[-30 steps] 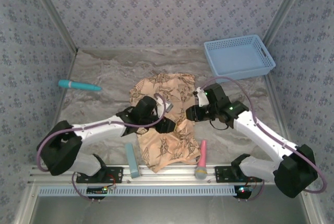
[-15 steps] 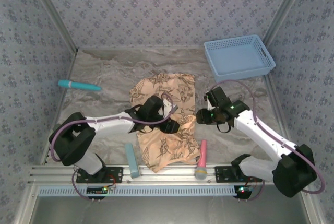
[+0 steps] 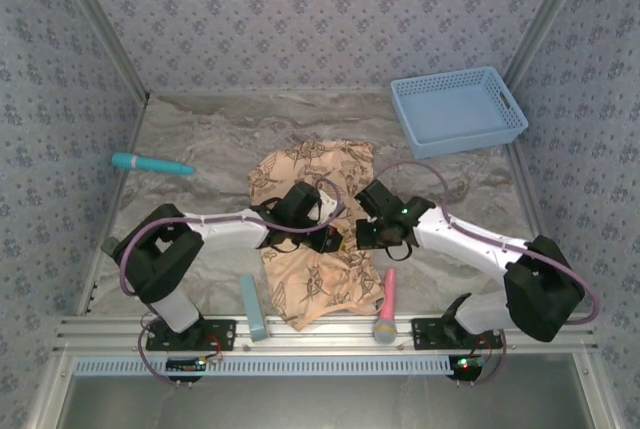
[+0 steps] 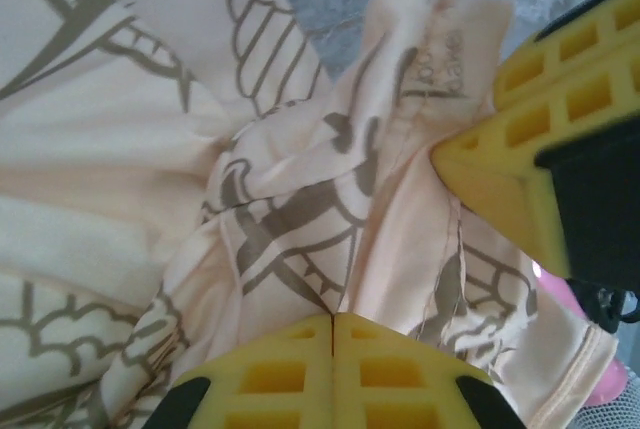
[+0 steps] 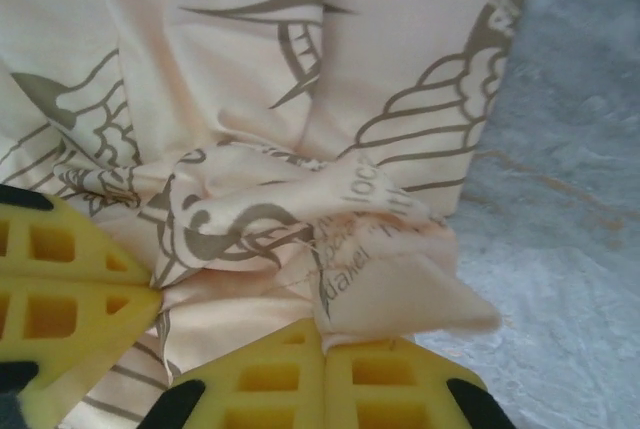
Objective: Fold the inside-out t-shirt
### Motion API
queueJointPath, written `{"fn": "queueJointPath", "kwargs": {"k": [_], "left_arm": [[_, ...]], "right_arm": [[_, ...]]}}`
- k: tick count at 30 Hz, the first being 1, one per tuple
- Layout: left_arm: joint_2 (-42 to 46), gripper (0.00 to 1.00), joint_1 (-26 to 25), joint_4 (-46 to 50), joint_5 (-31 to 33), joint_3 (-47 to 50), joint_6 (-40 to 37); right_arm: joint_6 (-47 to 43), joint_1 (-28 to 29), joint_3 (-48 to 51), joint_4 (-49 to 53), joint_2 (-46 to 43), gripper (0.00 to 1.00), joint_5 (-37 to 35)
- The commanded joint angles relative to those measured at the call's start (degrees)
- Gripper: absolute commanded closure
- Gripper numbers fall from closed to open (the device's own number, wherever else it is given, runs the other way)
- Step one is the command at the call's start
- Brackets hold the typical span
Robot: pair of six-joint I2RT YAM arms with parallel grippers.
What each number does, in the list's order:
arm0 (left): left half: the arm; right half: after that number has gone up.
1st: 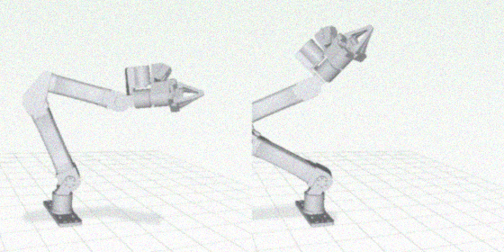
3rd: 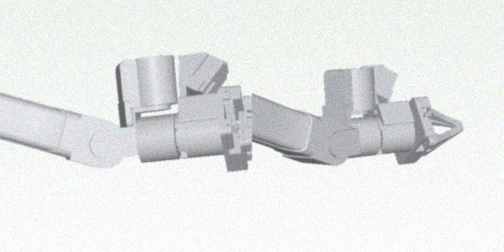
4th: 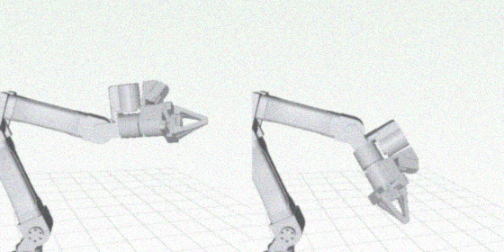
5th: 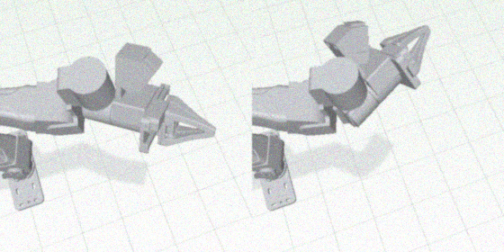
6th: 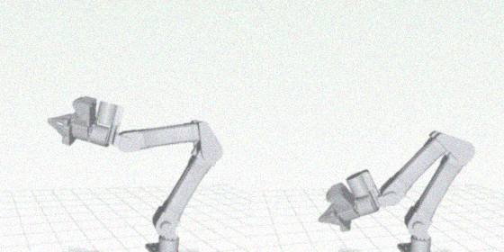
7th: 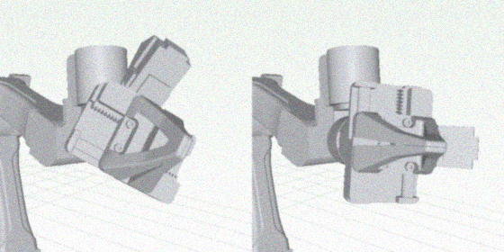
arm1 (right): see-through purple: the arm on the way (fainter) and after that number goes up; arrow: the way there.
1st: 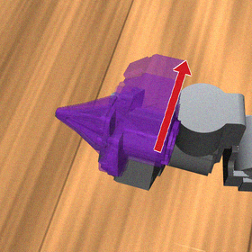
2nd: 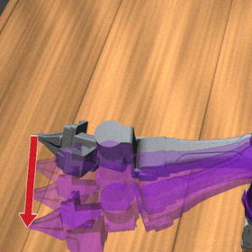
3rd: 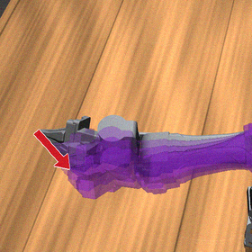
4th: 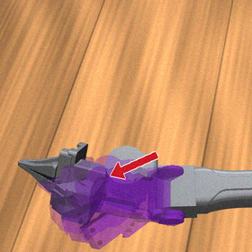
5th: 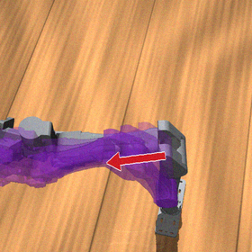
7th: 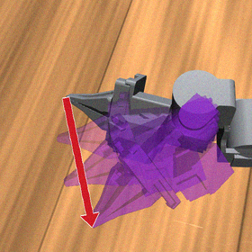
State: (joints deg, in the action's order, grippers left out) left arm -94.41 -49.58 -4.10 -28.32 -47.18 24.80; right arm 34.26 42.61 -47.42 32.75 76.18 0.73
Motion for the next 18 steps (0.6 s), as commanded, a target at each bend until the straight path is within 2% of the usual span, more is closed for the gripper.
{"fn": "queueJointPath", "kwargs": {"k": [1, 4, 9, 12, 16, 18], "left_arm": [[3.84, 1.00, 0.99, -2.10, -3.95, 0.72, 0.40], [7.00, 1.00, 2.63, -4.59, -7.08, 2.79, 3.03], [10.44, 1.00, 2.97, -1.97, -5.17, 4.58, 1.62], [9.61, 1.00, 3.06, -2.61, -5.48, 5.43, 2.11], [9.03, 0.90, 3.08, -4.29, -6.14, 5.78, 3.93], [9.24, 0.78, 3.04, -3.83, -5.64, 5.44, 3.95]], "right_arm": [[-3.72, -1.11, 1.50, 3.83, -5.55, 1.00, -3.84], [-4.68, -3.78, 5.17, 5.09, -8.31, 1.00, -3.34], [-2.68, -6.80, 11.59, 1.99, -8.99, 0.98, -1.62], [-3.48, -8.05, 11.98, 0.54, -8.07, 0.74, 0.94], [-7.04, -7.76, 8.47, 2.90, -10.66, 0.62, 5.25], [-9.00, -7.30, 7.00, 2.74, -12.19, 0.57, 8.01]]}}
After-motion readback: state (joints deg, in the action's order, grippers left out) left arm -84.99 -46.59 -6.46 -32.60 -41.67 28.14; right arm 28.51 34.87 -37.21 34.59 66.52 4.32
